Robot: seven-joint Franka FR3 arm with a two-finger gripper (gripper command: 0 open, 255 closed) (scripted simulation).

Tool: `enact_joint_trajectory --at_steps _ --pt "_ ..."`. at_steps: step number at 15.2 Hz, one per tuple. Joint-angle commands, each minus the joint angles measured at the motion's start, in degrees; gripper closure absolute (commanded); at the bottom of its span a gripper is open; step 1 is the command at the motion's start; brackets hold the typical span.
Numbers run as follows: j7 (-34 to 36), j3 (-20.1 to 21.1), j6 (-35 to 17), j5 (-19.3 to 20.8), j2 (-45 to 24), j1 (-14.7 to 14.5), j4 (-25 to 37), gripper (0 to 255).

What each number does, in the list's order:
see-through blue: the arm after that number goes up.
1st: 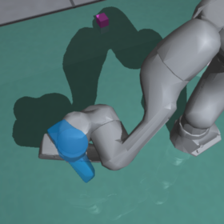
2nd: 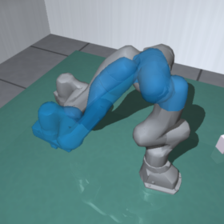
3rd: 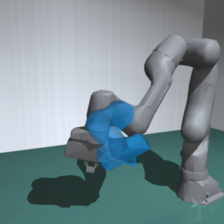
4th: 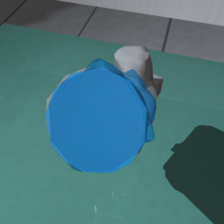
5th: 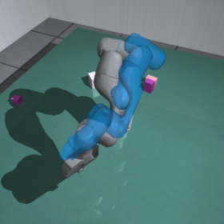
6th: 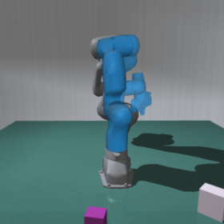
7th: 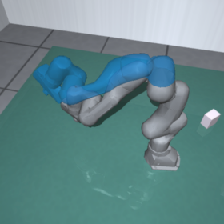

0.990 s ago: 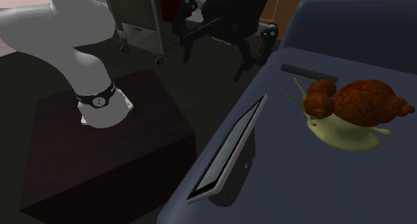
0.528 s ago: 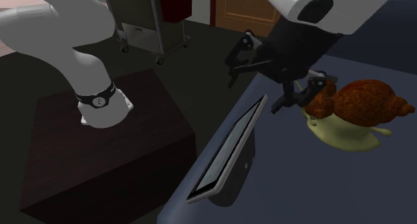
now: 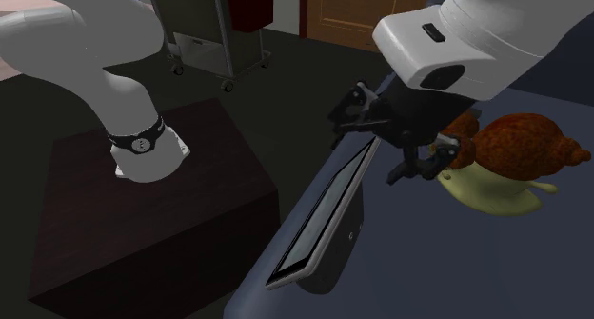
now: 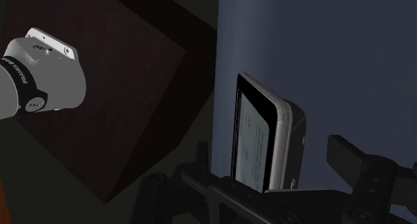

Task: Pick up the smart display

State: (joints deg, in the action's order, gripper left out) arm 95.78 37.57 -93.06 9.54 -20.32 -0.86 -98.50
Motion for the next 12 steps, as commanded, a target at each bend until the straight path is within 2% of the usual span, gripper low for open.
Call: enact_joint_trajectory --at_steps 1,2,3,12 --pt "0.02 -0.11 -0.89 0.17 -0.21 0.06 -0.7 0" --pt "0.02 -0.11 -0.88 0.18 -0.22 0.06 -0.69 0" --pt "0.02 -0.1 -0.87 0.17 -0.2 0.06 -0.69 255" --pt "0.02 -0.11 -0.88 0.18 -0.22 0.06 -0.69 255"
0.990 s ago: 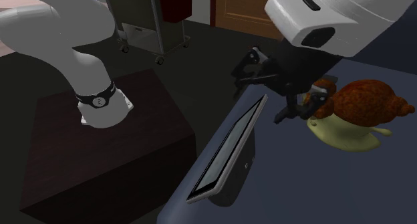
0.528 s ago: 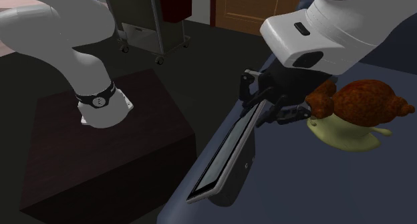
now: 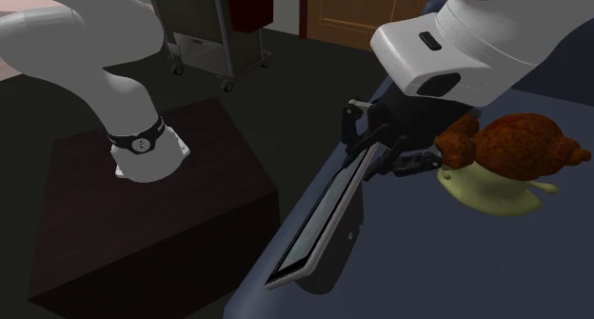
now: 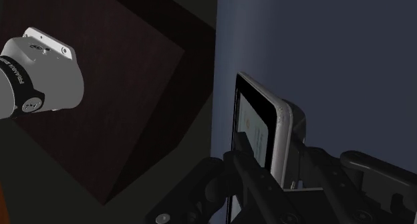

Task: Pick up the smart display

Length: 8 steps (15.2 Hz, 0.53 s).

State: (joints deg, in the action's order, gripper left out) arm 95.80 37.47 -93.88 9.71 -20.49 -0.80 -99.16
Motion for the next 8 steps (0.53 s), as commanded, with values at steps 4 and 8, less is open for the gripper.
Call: enact_joint_trajectory --at_steps 4,8 --pt "-0.36 0.26 2.63 -0.61 0.95 0.1 1.88 255" --pt "-0.64 0.48 5.4 -1.11 1.75 0.12 4.03 255"
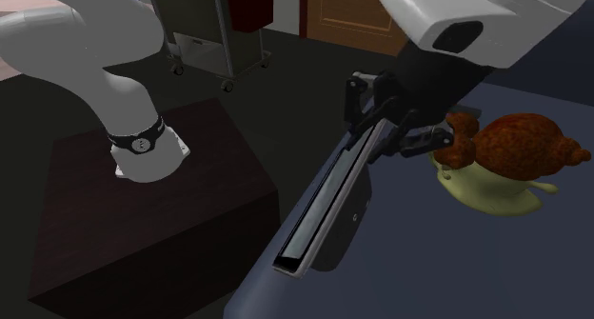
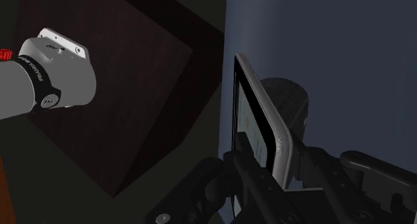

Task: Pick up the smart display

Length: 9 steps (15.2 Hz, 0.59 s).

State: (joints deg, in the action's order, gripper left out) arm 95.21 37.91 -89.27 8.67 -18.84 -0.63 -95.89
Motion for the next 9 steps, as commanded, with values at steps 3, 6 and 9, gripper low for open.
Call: enact_joint_trajectory --at_steps 3,6,9 --pt "-0.2 0.19 2.93 -0.37 0.56 -0.09 2.53 255" --pt "-0.32 0.31 5.11 -0.59 0.9 -0.18 4.46 255" --pt "-0.35 0.35 5.95 -0.66 1.0 -0.22 5.24 255"
